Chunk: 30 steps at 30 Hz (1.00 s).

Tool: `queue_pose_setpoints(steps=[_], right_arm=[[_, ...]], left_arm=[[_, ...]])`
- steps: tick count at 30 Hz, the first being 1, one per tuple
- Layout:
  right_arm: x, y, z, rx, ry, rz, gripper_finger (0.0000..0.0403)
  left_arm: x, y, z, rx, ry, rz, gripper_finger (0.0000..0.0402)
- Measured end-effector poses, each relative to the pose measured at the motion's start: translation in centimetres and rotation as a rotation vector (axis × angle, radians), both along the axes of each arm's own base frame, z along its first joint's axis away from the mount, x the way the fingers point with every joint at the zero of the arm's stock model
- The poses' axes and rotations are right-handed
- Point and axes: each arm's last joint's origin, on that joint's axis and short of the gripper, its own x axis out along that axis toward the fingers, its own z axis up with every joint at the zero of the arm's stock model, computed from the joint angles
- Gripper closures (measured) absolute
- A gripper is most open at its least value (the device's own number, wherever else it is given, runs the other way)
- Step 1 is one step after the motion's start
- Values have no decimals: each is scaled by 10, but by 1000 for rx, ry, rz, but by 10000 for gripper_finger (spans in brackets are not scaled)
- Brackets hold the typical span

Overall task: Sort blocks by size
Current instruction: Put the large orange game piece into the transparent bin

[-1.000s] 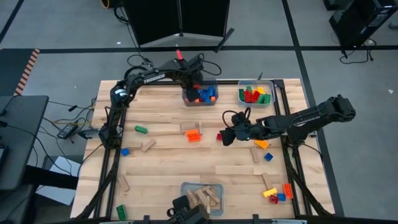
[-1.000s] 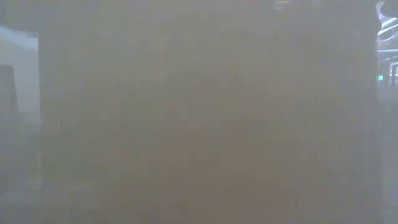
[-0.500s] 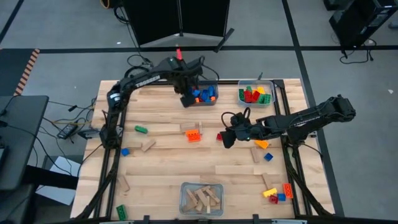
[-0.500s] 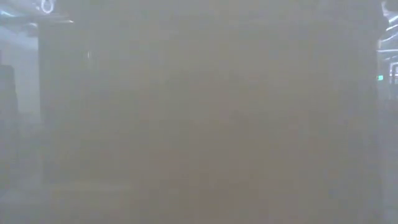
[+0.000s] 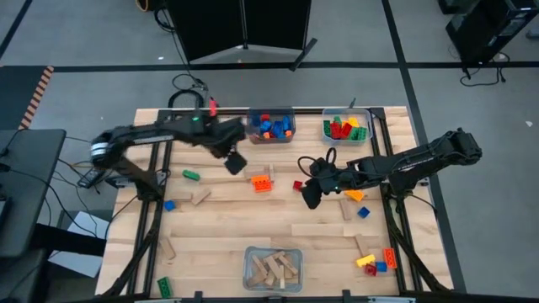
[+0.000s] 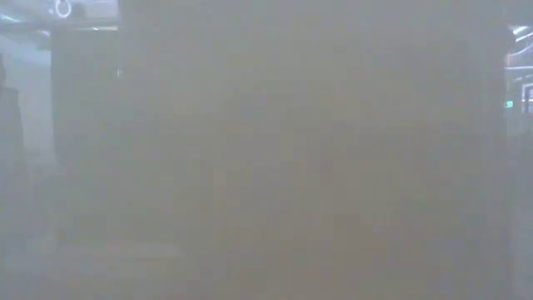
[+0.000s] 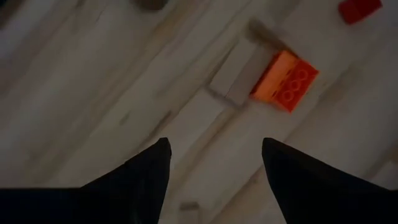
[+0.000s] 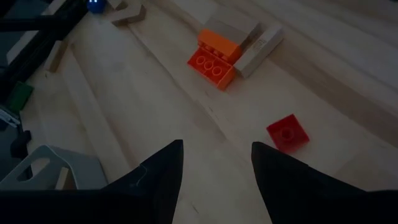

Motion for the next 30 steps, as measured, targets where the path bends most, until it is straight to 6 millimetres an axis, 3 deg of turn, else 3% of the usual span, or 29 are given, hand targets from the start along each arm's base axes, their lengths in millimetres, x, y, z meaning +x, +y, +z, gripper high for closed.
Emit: queue_pose_setpoints(steps=[6, 11, 17, 22, 30], right_arm=[[0, 0, 0, -13, 2, 13, 198], [0, 0, 0, -36, 3, 36, 198], [1, -1, 1, -54, -7, 19, 198], [1, -1, 1, -52, -13, 16, 198], [1, -2, 2, -49, -24, -26, 198]], left_arm=[[-50, -22, -17, -39, -100, 217, 142], [-66, -33, -26, -35, -196, 245, 142], [-52, -31, -29, -16, -339, 215, 142], [-29, -28, -34, 76, -402, 49, 142], [16, -27, -71, 180, -350, -298, 142]])
